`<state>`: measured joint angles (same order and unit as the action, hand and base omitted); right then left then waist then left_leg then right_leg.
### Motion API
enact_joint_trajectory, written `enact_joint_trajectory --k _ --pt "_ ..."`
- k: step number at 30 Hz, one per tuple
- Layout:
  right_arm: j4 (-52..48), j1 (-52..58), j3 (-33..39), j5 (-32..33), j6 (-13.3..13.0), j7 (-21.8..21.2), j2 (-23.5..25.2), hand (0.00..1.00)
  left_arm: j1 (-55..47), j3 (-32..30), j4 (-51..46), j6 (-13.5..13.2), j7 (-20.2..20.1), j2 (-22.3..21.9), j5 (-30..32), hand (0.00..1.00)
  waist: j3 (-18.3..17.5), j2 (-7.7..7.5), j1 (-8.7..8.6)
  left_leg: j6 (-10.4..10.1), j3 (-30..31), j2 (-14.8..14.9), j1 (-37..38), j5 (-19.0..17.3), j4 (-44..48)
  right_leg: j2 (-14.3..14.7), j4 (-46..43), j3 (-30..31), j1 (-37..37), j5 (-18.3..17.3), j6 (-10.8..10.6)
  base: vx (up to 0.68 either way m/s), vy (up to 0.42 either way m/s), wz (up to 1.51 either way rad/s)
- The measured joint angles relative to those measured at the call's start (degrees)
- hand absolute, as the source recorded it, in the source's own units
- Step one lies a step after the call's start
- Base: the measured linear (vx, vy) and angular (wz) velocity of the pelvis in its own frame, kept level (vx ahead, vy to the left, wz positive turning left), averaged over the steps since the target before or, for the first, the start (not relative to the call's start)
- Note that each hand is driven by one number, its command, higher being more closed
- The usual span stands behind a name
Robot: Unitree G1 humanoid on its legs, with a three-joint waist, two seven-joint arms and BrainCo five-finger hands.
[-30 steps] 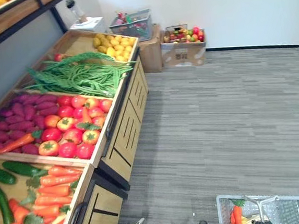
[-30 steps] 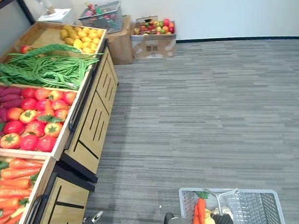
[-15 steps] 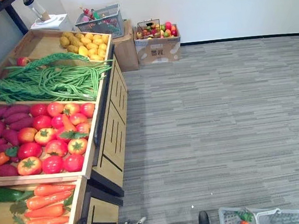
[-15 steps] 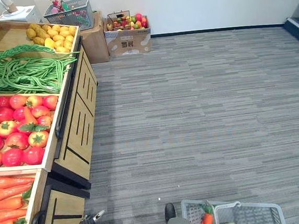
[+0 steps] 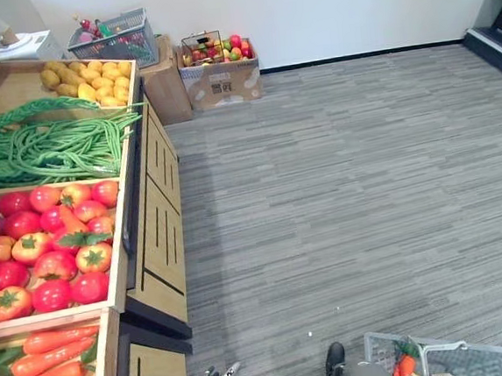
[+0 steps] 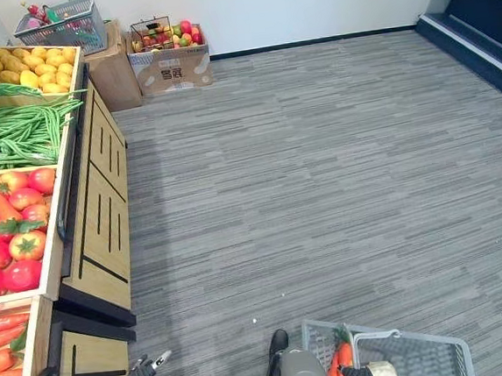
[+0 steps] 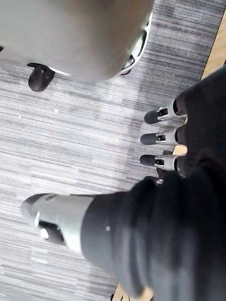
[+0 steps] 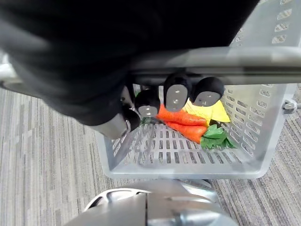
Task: Pick vegetable in the basket
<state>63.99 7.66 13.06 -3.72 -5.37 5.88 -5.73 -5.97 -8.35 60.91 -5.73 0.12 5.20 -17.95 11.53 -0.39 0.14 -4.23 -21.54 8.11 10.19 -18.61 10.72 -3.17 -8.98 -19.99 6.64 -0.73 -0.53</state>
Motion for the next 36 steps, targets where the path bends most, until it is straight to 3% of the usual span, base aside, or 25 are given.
enact_joint_trajectory --k 3,4,5,6,8,9,10,11,14,15,18,19,20,22,25,26,30,31,33,35,36 --pt "-0.12 0.13 -0.12 -0.18 -0.13 -0.12 -0.04 1.00 0.04 -0.14 -0.02 -0.39 0.93 -0.51 -0.09 0.00 0.12 1.27 -0.01 -1.26 -0.75 2.31 -0.01 -2.52 2.04 1.67 -1.94 -0.45 0.03 -1.41 1.14 0.06 -0.070 -0.11" --pt "-0.23 0.20 -0.20 -0.18 -0.12 -0.18 -0.07 1.00 -0.16 -0.60 -0.04 -0.39 1.48 -0.60 -0.19 0.00 0.21 1.36 0.12 -2.96 -1.30 3.66 -0.08 -2.46 4.77 1.80 -4.08 -0.64 0.31 -3.24 1.57 0.15 -0.052 -0.10" --pt "0.01 -0.05 -0.90 -0.15 0.13 -0.21 0.09 1.00 -0.28 -1.23 -0.33 -0.54 1.74 -0.06 -1.41 0.00 0.78 0.93 0.17 -3.66 -0.35 4.82 -2.81 -1.97 13.94 1.48 -5.37 -0.46 0.23 -4.92 1.53 0.13 -0.039 -0.11" --pt "0.05 0.05 -1.54 -0.13 0.20 -0.27 -0.05 1.00 -0.56 -1.25 -0.86 -0.78 1.80 0.07 -1.75 0.00 0.70 0.60 0.21 -4.40 1.19 5.65 -5.63 -0.48 20.07 1.40 -5.27 -0.31 -0.17 -5.10 1.75 0.19 -0.071 -0.10" --pt "-0.10 0.00 -4.41 -0.40 0.20 -0.23 -1.60 1.00 -0.80 -1.49 -1.80 -1.86 1.94 -0.55 -1.92 0.00 1.51 1.60 0.27 -1.80 7.30 7.43 -14.60 10.55 39.06 1.29 -4.96 1.17 -3.30 -6.37 1.85 0.23 -0.078 -0.17" --pt "-0.12 -0.16 -5.02 -0.74 0.20 -0.17 -1.85 1.00 -0.98 -1.81 -1.78 -2.10 1.94 -0.50 -1.94 0.00 2.24 1.32 0.37 -1.86 8.64 7.41 -16.33 12.89 42.71 1.13 -4.87 1.90 -4.12 -6.70 2.08 0.17 0.017 -0.27" --pt "-0.21 -0.52 -4.99 -0.93 0.21 -0.17 -2.44 1.00 -1.08 -2.26 -1.83 -2.57 1.93 -1.03 -1.93 0.00 2.58 2.15 0.41 -2.10 10.32 6.71 -18.36 11.25 45.92 0.82 -4.91 3.00 -5.06 -7.25 1.88 0.22 0.053 -0.42" --pt "-0.09 -1.03 -4.43 -0.92 0.53 -0.03 -3.07 1.00 -1.31 -2.74 -1.90 -2.82 1.75 -1.66 -1.91 0.00 3.13 2.87 0.78 -2.24 11.51 4.42 -21.07 7.67 45.50 -0.02 -4.52 4.69 -6.37 -7.56 1.74 0.21 0.057 -0.47" --pt "-0.09 -1.72 -3.72 -0.98 1.33 -0.04 -3.43 1.00 -3.27 -2.74 -2.49 -3.04 1.15 -2.07 -1.89 0.00 3.30 2.60 1.91 -2.15 11.33 0.76 -22.32 6.30 34.21 -1.63 -3.19 7.20 -8.49 -8.09 0.57 0.20 0.088 -0.57" --pt "-0.22 -1.80 -3.31 -1.60 1.23 -0.08 -3.46 1.00 -4.55 -2.94 -3.01 -2.99 1.09 -2.47 -2.01 0.00 3.29 2.62 1.95 -1.92 11.60 -0.35 -21.27 7.23 22.43 -1.83 -3.10 8.57 -9.20 -8.78 -0.53 0.16 0.108 -0.44" --pt "-0.49 -1.43 -2.30 -2.52 0.89 -0.18 -3.42 1.00 -5.38 -3.32 -2.61 -2.44 1.35 -2.59 -1.93 0.00 3.29 2.62 2.01 -0.63 13.96 -0.83 -19.95 11.97 7.70 -1.75 -3.21 10.43 -10.24 -10.10 -2.44 0.30 0.239 -0.39" --pt "-0.47 -0.98 -2.11 -2.49 0.87 -0.15 -3.45 1.00 -5.51 -3.38 -2.53 -2.43 1.48 -2.68 -1.85 0.00 3.24 2.71 2.01 -0.25 14.25 -0.60 -19.21 15.02 5.70 -1.74 -3.49 10.80 -11.00 -10.94 -3.58 0.33 0.279 -0.10" --pt "-0.32 -0.13 -1.60 -2.48 0.73 -0.20 -2.70 1.00 -5.41 -3.41 -2.24 -2.52 1.67 -1.88 -1.18 0.00 2.59 1.15 2.21 2.13 12.79 -2.25 -17.99 13.71 5.85 -3.65 -3.13 11.20 -12.54 -11.32 -4.67 0.32 0.279 -0.06" --pt "-0.10 0.64 -1.02 -2.51 -0.19 -0.32 -1.40 1.00 -5.40 -3.28 -2.10 -2.55 1.87 -0.79 -0.77 0.00 1.59 -0.64 2.50 2.92 11.89 -3.39 -18.11 12.05 6.99 -4.87 -0.86 11.14 -13.71 -10.97 -5.25 0.31 0.242 -0.12" --pt "-0.05 0.89 -0.88 -2.57 -0.69 -0.18 -0.62 1.00 -4.58 -2.22 -1.77 -2.34 2.28 0.76 2.84 0.00 0.52 -2.32 3.01 4.44 9.86 -5.37 -17.82 9.86 7.38 -6.86 1.38 11.03 -14.42 -9.78 -7.18 0.26 0.169 -0.19" --pt "-0.06 0.77 0.02 -2.57 -1.02 -0.06 -0.75 1.00 -3.98 -0.55 -1.49 -1.65 2.29 1.32 3.12 0.00 0.41 -2.08 3.01 4.88 9.49 -6.02 -17.62 9.20 7.19 -7.55 1.10 10.96 -14.17 -9.50 -7.57 0.20 0.129 -0.13" --pt "-0.16 0.63 0.11 -2.57 -1.34 0.59 -1.13 1.00 -2.79 1.19 0.37 -0.05 2.08 1.85 3.05 0.00 -0.86 -1.75 3.04 5.20 7.94 -7.77 -14.53 9.15 1.81 -9.60 -5.84 10.61 -10.44 -9.15 -7.62 0.15 0.108 -0.23" --pt "-0.21 0.38 0.11 -2.57 -1.37 1.20 -1.08 1.00 -2.84 1.30 0.69 0.23 1.89 1.92 3.02 0.00 -1.41 -1.66 2.91 5.17 7.65 -8.09 -13.07 9.47 -0.59 -10.29 -12.08 10.35 -7.17 -8.88 -7.18 0.17 0.106 -0.22" --pt "-0.61 0.08 0.12 -2.55 -1.41 1.30 -1.02 1.00 -3.01 1.41 0.66 0.32 1.87 1.96 3.01 0.00 -1.45 -1.56 2.17 5.33 7.60 -8.39 -10.21 10.11 -3.77 -11.51 -23.51 9.95 -1.78 -6.69 -4.28 0.17 0.083 -0.09" --pt "-0.58 -0.01 0.07 -2.56 -1.36 1.28 -0.62 1.00 -3.39 1.47 0.63 0.51 2.01 2.23 2.83 0.00 -1.48 -1.40 1.41 6.00 8.08 -8.43 -7.60 10.45 -5.68 -12.94 -30.80 9.24 0.54 -4.66 -4.34 0.18 0.006 0.12" --pt "-0.51 -0.05 0.05 -2.56 -1.21 1.17 -0.17 1.00 -3.29 1.73 0.63 0.92 2.27 2.30 2.40 0.00 -1.81 -1.43 1.25 6.36 8.25 -7.96 -6.83 10.27 -5.71 -13.62 -32.43 7.68 0.92 -6.28 -3.67 0.23 -0.070 0.16"
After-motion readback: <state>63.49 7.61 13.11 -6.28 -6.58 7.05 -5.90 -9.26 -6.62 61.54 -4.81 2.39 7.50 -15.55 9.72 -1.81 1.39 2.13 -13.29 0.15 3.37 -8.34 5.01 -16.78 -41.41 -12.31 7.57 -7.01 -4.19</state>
